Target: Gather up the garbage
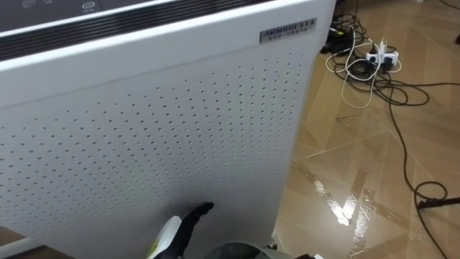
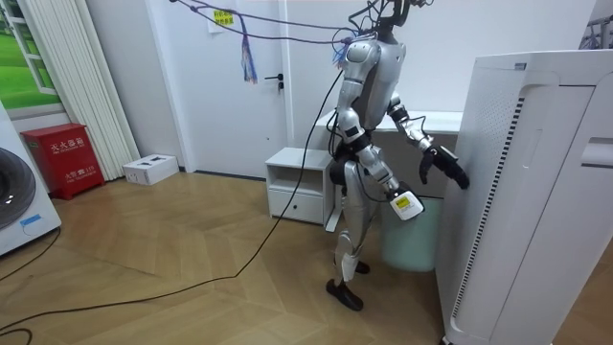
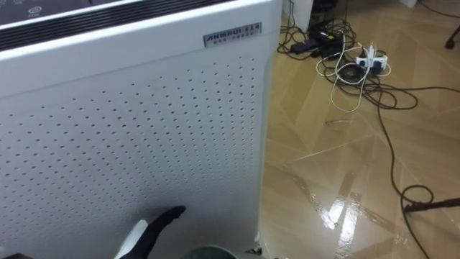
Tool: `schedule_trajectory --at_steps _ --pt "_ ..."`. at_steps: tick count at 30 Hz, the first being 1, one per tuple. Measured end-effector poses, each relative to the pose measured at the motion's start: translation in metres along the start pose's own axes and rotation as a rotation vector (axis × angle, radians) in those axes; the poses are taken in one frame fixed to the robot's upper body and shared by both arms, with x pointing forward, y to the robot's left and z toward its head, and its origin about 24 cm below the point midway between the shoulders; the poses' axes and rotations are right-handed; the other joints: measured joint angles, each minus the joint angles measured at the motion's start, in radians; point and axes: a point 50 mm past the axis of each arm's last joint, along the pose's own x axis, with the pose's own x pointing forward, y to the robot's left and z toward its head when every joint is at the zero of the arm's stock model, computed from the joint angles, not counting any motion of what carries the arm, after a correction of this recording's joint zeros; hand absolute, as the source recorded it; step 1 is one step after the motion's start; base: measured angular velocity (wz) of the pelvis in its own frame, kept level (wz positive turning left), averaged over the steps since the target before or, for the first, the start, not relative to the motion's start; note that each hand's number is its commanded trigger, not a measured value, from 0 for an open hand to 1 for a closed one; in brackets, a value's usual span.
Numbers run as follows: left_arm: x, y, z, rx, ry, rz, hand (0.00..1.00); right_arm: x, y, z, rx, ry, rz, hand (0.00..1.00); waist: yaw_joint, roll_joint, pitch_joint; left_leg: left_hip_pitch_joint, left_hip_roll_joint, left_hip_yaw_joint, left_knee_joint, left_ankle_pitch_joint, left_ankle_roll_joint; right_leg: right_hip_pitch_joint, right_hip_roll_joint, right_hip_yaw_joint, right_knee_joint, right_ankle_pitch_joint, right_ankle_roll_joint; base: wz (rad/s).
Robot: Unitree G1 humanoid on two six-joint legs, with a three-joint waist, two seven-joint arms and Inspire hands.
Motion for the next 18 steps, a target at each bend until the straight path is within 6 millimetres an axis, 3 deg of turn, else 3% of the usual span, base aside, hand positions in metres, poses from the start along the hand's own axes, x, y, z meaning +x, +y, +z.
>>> schedule_trajectory --at_steps 6,10,15,16,18 --pt "-0.003 -0.008 -0.011 -0.011 0.052 -0.028 0.00 -0.002 -0.002 -0.006 -0.001 0.023 -0.008 1.00 0.000 -0.003 0.0002 0.019 0.000 -0.005 -0.003 0.000 0.000 0.022 0.001 -0.006 -0.007 0.000 0.000 0.02" --pt "-0.009 -0.009 -0.023 -0.011 0.099 -0.033 0.00 -0.005 -0.004 -0.022 0.003 0.085 -0.024 1.00 0.001 -0.015 -0.0014 0.036 -0.002 -0.007 -0.004 0.000 0.000 0.042 0.004 -0.008 -0.011 0.000 0.001 0.01" --pt "-0.035 -0.008 -0.058 -0.032 0.239 -0.020 0.00 -0.023 -0.007 -0.054 0.052 0.168 -0.064 1.00 0.001 -0.035 -0.0137 0.086 0.003 -0.014 -0.026 0.000 0.000 0.102 0.014 -0.010 -0.049 0.004 0.004 0.03" --pt "-0.045 -0.010 -0.068 -0.041 0.286 -0.018 0.00 -0.028 -0.008 -0.065 0.076 0.208 -0.081 1.00 0.001 -0.040 -0.0195 0.103 0.004 -0.015 -0.039 0.000 -0.001 0.119 0.015 -0.016 -0.061 0.005 0.004 0.00" --pt "-0.060 -0.012 -0.084 -0.050 0.364 -0.018 0.00 -0.034 -0.010 -0.076 0.116 0.250 -0.116 1.00 0.004 -0.046 -0.0233 0.120 0.004 -0.015 -0.049 0.000 -0.001 0.132 0.016 -0.016 -0.067 0.005 0.005 -0.02"
